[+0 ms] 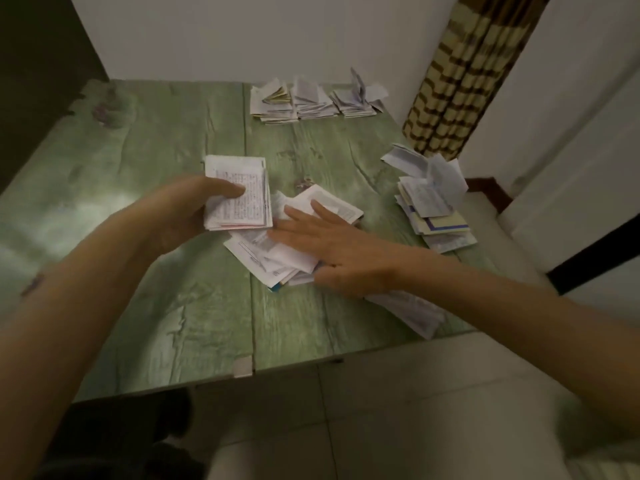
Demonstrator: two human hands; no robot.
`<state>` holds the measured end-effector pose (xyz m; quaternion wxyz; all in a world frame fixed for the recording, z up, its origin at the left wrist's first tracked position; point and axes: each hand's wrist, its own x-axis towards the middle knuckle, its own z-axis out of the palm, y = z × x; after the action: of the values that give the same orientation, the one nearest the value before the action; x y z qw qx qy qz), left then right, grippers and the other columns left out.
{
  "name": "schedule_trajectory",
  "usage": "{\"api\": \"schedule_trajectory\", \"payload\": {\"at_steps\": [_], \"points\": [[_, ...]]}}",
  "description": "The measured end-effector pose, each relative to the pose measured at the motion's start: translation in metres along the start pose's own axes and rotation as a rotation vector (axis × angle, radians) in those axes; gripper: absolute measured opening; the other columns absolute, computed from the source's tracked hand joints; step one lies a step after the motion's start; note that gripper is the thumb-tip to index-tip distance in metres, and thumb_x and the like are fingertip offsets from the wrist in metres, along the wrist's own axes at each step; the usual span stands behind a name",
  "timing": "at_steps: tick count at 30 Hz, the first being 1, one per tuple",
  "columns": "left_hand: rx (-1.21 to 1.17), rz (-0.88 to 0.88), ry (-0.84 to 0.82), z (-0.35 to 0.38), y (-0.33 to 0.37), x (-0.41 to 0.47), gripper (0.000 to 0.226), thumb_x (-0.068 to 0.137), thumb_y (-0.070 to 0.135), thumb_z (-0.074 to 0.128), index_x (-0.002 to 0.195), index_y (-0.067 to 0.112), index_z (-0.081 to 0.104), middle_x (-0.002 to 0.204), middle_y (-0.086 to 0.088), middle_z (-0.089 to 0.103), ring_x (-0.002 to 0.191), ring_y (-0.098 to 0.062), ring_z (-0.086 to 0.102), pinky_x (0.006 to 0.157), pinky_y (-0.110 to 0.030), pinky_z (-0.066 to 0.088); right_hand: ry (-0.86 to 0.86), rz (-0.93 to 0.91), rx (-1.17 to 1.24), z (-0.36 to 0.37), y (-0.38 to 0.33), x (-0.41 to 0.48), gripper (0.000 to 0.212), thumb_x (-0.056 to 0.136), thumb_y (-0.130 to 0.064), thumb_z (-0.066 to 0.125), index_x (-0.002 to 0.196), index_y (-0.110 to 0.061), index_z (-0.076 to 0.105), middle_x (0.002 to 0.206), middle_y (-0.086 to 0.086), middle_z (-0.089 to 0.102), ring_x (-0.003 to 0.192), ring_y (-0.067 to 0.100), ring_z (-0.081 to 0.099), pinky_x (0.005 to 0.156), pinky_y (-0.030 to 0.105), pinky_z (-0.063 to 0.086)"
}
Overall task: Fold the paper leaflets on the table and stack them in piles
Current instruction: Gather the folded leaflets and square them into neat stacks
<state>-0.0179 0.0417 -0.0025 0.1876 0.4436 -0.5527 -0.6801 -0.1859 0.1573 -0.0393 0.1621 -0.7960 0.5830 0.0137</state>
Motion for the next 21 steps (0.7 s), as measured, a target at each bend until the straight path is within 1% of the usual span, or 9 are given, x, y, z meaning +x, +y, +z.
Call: {"api": "schedule_trajectory", "payload": {"at_steps": [2, 3, 5, 8, 10, 12, 15, 18, 21], "points": [[0.046, 0.007, -0.006, 0.008, 0.000, 0.004, 0.009, 0.090, 0.004, 0.053, 0.087, 0.012, 0.057, 0.061, 0.002, 0.070, 0.053, -0.007, 0.066, 0.049, -0.017, 0.054, 0.116, 0.056, 0.308, 0.001, 0.001, -0.004, 0.063, 0.086, -0.036, 0.025, 0.146, -0.016, 0.029, 0.156, 0.004, 0.020, 0.143, 0.013, 0.010, 0.112, 0.017, -0.002], [0.087, 0.022, 0.010, 0.011, -0.001, 0.008, 0.008, 0.089, 0.005, 0.055, 0.086, 0.013, 0.057, 0.068, 0.000, 0.071, 0.056, -0.008, 0.067, 0.054, -0.020, 0.055, 0.233, 0.101, 0.460, 0.003, 0.002, -0.004, 0.052, 0.091, -0.032, 0.031, 0.137, -0.013, 0.046, 0.148, 0.008, 0.037, 0.137, 0.017, 0.029, 0.113, 0.019, 0.013], [0.167, 0.043, 0.056, 0.018, -0.004, 0.012, 0.008, 0.088, 0.008, 0.058, 0.085, 0.016, 0.058, 0.079, -0.002, 0.068, 0.066, -0.011, 0.066, 0.061, -0.026, 0.054, 0.532, 0.200, 0.626, 0.007, 0.002, -0.001, 0.027, 0.093, -0.017, 0.051, 0.108, -0.003, 0.068, 0.118, 0.012, 0.064, 0.109, 0.021, 0.058, 0.097, 0.031, 0.041], [0.251, 0.019, 0.058, 0.021, -0.009, 0.016, 0.006, 0.087, 0.011, 0.061, 0.084, 0.015, 0.057, 0.079, -0.002, 0.067, 0.068, -0.014, 0.063, 0.055, -0.025, 0.048, 0.767, 0.382, 0.619, 0.009, 0.003, 0.007, 0.011, 0.080, -0.007, 0.069, 0.091, -0.004, 0.070, 0.102, 0.009, 0.066, 0.094, 0.017, 0.059, 0.084, 0.021, 0.045], [0.267, 0.014, 0.031, 0.019, -0.010, 0.020, 0.007, 0.087, 0.010, 0.061, 0.084, 0.015, 0.058, 0.079, -0.001, 0.068, 0.068, -0.012, 0.064, 0.054, -0.023, 0.048, 0.705, 0.511, 0.463, 0.007, 0.006, 0.013, 0.028, 0.075, -0.023, 0.075, 0.100, -0.013, 0.066, 0.108, 0.005, 0.061, 0.098, 0.016, 0.053, 0.088, 0.026, 0.042], [0.249, 0.023, 0.008, 0.017, -0.011, 0.022, 0.010, 0.087, 0.008, 0.060, 0.084, 0.016, 0.058, 0.084, -0.001, 0.068, 0.075, -0.013, 0.065, 0.062, -0.024, 0.050, 0.588, 0.593, 0.373, 0.002, 0.008, 0.017, 0.047, 0.072, -0.037, 0.076, 0.113, -0.018, 0.061, 0.113, 0.003, 0.058, 0.106, 0.019, 0.052, 0.093, 0.037, 0.043], [0.214, 0.023, -0.018, 0.013, -0.013, 0.023, 0.008, 0.088, 0.007, 0.059, 0.087, 0.014, 0.060, 0.084, -0.001, 0.070, 0.078, -0.015, 0.067, 0.067, -0.027, 0.050, 0.480, 0.634, 0.385, -0.008, 0.009, 0.021, 0.059, 0.070, -0.041, 0.078, 0.120, -0.018, 0.056, 0.113, 0.003, 0.057, 0.104, 0.020, 0.054, 0.091, 0.039, 0.045], [0.150, 0.010, -0.052, 0.007, -0.015, 0.024, 0.008, 0.089, 0.006, 0.057, 0.091, 0.012, 0.062, 0.085, -0.002, 0.073, 0.078, -0.015, 0.069, 0.068, -0.028, 0.051, 0.467, 0.615, 0.468, -0.018, 0.011, 0.020, 0.036, 0.072, -0.031, 0.078, 0.100, -0.019, 0.058, 0.083, -0.009, 0.051, 0.076, 0.010, 0.050, 0.063, 0.025, 0.040], [0.102, -0.005, -0.114, 0.003, -0.014, 0.022, 0.010, 0.090, 0.006, 0.053, 0.094, 0.010, 0.062, 0.079, 0.001, 0.074, 0.071, -0.012, 0.071, 0.062, -0.025, 0.052, 0.526, 0.594, 0.505, -0.017, 0.011, 0.019, 0.015, 0.080, -0.024, 0.071, 0.085, -0.016, 0.059, 0.072, -0.010, 0.051, 0.067, 0.008, 0.049, 0.055, 0.021, 0.037]]}}
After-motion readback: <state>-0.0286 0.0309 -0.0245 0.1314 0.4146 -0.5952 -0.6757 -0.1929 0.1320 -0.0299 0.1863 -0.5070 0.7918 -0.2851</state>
